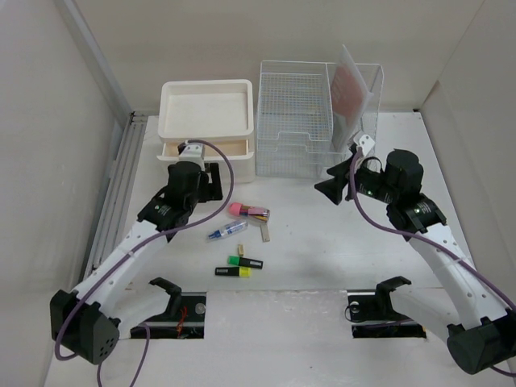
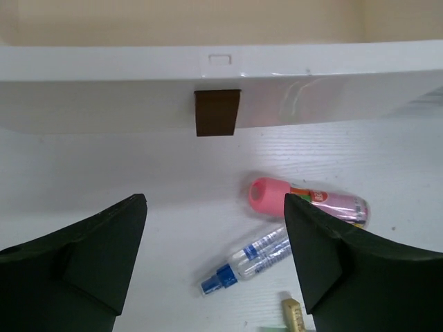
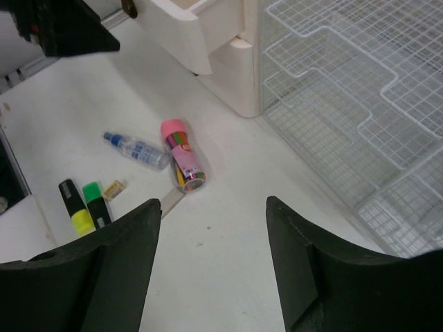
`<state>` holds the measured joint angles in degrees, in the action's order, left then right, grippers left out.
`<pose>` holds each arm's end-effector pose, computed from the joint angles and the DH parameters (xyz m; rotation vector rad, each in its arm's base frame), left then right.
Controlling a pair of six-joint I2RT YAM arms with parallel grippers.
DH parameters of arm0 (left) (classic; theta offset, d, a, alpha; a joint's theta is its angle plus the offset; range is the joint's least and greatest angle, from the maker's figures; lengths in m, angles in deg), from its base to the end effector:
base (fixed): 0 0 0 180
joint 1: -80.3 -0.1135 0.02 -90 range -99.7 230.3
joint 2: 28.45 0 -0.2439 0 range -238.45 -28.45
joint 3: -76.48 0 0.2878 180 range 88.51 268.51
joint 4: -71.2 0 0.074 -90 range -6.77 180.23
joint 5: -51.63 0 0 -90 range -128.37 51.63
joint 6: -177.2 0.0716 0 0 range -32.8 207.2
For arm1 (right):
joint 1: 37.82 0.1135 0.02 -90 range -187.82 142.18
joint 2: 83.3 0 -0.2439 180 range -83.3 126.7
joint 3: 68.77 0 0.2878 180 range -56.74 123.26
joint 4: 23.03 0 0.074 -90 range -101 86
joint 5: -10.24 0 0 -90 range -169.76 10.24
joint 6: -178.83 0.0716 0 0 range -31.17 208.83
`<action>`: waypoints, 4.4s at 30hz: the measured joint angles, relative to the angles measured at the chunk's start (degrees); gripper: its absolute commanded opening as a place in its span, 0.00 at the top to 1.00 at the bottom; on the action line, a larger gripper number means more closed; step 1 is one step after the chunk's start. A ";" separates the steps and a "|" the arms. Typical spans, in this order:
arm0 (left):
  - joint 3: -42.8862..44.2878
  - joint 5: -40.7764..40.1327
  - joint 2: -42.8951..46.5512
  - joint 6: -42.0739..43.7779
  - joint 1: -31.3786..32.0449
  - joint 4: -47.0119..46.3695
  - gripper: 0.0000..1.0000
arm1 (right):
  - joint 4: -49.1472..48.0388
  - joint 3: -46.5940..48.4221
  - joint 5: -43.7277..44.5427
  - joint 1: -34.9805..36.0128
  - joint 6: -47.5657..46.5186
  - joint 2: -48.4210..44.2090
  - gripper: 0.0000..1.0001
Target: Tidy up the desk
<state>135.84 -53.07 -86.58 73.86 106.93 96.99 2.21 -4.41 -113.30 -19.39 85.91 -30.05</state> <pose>0.2846 -0.1224 0.2673 0.0662 1.9887 -0.1950 0.2589 0.1280 0.3317 -0.7429 1.6770 0.7210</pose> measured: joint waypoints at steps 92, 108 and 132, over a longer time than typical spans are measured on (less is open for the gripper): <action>-7.48 -1.14 42.14 2.34 0.00 -7.08 0.01 | 6.19 14.32 14.27 30.38 -23.80 26.51 0.92; -7.48 -1.86 41.64 2.34 0.00 -7.08 0.01 | 8.13 28.94 20.83 30.77 -28.28 29.11 0.95; -7.48 -1.88 41.64 2.34 0.00 -7.08 0.01 | 3.58 41.13 34.36 30.77 -36.13 44.02 0.94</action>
<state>128.36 -54.95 -44.94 76.19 106.93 89.91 5.80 36.73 -78.94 11.39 49.79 13.97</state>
